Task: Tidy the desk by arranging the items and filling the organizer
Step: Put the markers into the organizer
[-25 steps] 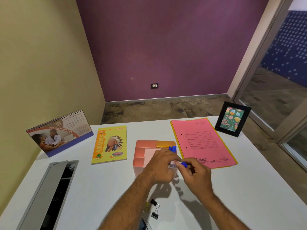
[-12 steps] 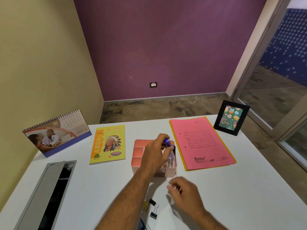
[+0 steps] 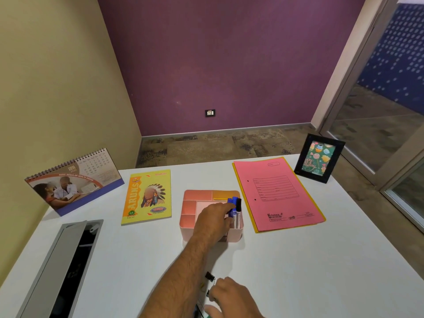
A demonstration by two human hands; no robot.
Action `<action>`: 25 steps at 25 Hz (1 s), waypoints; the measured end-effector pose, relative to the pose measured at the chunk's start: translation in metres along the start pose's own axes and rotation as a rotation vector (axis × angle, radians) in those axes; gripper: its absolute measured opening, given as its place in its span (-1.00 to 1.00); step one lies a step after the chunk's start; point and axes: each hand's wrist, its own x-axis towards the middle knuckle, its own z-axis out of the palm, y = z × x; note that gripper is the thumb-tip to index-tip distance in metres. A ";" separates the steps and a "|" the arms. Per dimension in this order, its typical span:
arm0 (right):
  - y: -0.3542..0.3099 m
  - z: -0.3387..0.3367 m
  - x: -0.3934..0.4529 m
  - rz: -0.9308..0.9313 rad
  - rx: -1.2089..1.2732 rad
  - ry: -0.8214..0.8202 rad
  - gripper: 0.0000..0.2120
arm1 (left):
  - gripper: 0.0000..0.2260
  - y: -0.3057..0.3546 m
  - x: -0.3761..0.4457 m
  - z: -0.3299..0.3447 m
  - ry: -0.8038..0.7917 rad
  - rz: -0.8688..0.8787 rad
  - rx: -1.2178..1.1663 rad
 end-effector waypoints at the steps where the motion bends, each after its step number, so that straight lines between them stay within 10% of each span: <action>1: -0.004 0.001 0.001 0.016 -0.014 -0.037 -0.64 | -0.65 -0.001 0.000 0.001 -0.012 0.004 0.024; 13: -0.014 0.011 0.004 0.086 -0.231 -0.068 -0.62 | -0.63 -0.005 -0.004 0.002 -0.103 0.052 0.242; 16: -0.006 0.001 -0.005 0.239 -0.040 0.328 -0.80 | -0.50 -0.012 -0.007 0.003 -0.201 0.058 0.285; 21: -0.006 -0.044 -0.015 0.367 0.805 0.509 -0.81 | -0.46 -0.018 -0.011 0.002 -0.150 0.073 0.217; 25: 0.010 -0.081 -0.007 0.329 0.954 0.724 -0.87 | -0.52 -0.009 -0.014 -0.007 -0.030 0.175 -0.150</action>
